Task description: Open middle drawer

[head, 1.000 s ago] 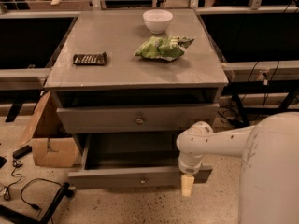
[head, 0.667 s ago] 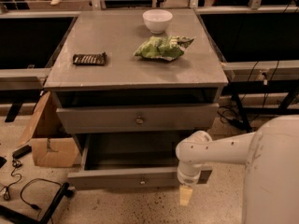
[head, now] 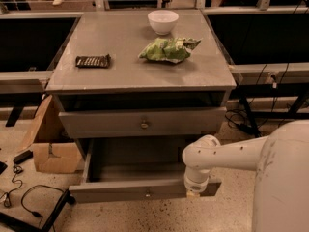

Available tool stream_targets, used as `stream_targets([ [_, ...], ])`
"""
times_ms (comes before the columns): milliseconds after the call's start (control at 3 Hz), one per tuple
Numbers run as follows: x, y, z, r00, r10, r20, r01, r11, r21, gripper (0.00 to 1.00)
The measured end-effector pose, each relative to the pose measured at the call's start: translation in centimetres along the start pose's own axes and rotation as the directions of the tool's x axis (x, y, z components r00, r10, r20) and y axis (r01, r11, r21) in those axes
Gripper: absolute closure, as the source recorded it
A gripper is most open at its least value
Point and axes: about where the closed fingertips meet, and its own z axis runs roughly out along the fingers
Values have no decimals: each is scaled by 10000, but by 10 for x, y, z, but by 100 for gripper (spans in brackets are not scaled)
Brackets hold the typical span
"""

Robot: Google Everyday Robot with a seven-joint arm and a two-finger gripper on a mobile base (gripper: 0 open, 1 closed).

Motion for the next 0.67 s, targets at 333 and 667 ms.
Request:
stream_targets([
  [333, 2, 8, -5, 10000, -74, 13, 74, 9998, -175, 96],
  [667, 6, 25, -7, 9998, -160, 80, 164, 9987, -478, 100],
])
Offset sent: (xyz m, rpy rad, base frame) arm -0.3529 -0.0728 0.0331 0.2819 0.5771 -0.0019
